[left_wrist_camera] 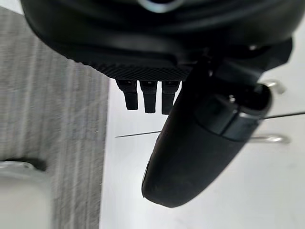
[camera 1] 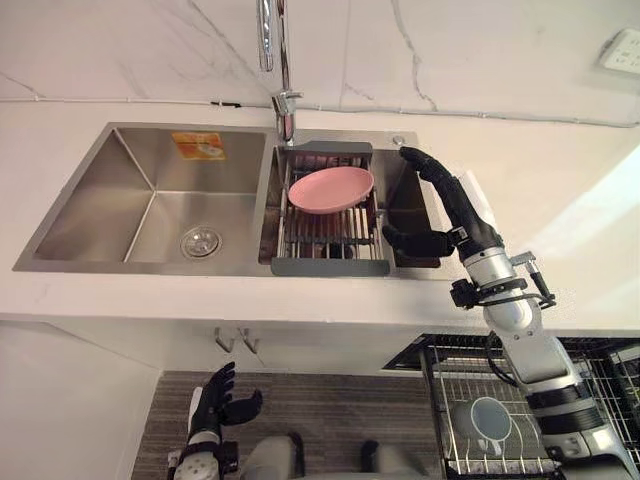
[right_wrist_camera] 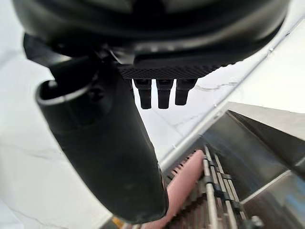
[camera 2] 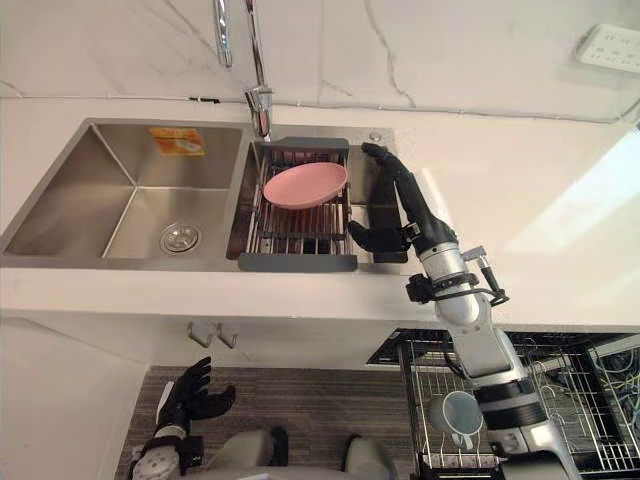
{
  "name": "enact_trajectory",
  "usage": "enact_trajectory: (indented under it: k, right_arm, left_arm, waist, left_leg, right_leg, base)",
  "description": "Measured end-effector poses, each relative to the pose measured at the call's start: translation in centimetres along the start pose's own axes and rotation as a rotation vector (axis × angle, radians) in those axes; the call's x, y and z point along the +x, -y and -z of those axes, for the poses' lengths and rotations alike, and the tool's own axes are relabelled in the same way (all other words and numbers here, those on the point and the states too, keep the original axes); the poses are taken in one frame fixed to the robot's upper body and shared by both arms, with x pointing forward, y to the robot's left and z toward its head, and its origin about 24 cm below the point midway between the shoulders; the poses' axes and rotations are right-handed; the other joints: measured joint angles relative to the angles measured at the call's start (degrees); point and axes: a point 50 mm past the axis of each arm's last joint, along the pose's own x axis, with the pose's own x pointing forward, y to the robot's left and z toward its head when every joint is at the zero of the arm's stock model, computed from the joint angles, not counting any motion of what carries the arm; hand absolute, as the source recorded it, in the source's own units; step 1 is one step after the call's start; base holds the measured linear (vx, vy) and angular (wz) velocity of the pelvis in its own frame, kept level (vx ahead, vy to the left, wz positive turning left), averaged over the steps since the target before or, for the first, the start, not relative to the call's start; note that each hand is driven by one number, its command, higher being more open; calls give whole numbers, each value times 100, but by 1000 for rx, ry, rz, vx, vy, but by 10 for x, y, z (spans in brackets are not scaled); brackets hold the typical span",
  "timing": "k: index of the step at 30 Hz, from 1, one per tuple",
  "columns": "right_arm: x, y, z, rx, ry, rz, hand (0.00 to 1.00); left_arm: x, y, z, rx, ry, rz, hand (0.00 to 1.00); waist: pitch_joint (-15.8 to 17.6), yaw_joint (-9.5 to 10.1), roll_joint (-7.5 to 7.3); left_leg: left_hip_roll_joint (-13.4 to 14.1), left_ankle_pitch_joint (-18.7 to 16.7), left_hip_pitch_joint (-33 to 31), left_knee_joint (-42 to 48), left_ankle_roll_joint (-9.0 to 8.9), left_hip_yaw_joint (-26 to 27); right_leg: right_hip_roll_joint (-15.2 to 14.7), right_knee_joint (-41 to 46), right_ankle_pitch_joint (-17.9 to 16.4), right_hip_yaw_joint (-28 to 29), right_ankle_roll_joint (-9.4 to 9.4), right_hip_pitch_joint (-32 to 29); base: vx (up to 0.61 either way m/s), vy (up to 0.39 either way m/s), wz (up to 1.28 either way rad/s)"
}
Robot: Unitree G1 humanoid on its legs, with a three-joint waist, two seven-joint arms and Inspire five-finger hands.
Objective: Walk over to the sink, pick up the cup, carry it to the dishwasher, place the cup inside the dishwasher, then close the dishwasher door
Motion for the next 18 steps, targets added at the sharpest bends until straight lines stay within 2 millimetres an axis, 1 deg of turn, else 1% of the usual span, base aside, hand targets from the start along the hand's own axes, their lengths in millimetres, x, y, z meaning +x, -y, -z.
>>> enact_trajectory:
  k: [3, 7, 12, 14, 18]
  right_arm:
    - [-1, -2, 2, -16, -8, -33, 90]
    - [5, -5, 4, -70, -12, -68, 90]
    - [13, -9, 9, -168, -26, -95, 90]
    - [18, -11, 15, -220, -52, -108, 90]
    - [24, -9, 26, -293, -107, -97, 90]
  left_arm:
    - [-1, 1, 3, 3, -10, 8, 90]
    - [0, 2, 0, 21, 2, 14, 90]
    - [0, 2, 3, 34, -12, 16, 90]
    - [-1, 2, 7, 45, -25, 17, 90]
    - [-2, 1, 9, 47, -33, 16, 90]
  waist:
    - [-14, 12, 3]
    - [-28, 9, 4]
    - [-29, 61, 6]
    - [-29, 85, 9]
    - [-20, 166, 46]
  left_leg:
    - [-8, 9, 109, -82, -3, -14]
    - [-40, 169, 163, -268, -21, -130]
    - [-119, 322, 178, -431, -30, -352]
    - [-153, 452, 151, -585, -30, -462]
    - [-150, 504, 26, -680, -30, -618]
  right_leg:
    - [1, -235, 67, -27, 1, 194]
    - [1, -602, 318, -150, -22, 393]
    - [-36, -711, 353, -332, -22, 479]
    - [-51, -766, 378, -447, -34, 462]
    - [-17, -792, 389, -551, -59, 361]
  base:
    - [81, -2, 3]
    - [19, -1, 15]
    - [-33, -17, 25]
    - [-82, -34, 26]
    - [-115, -25, 19]
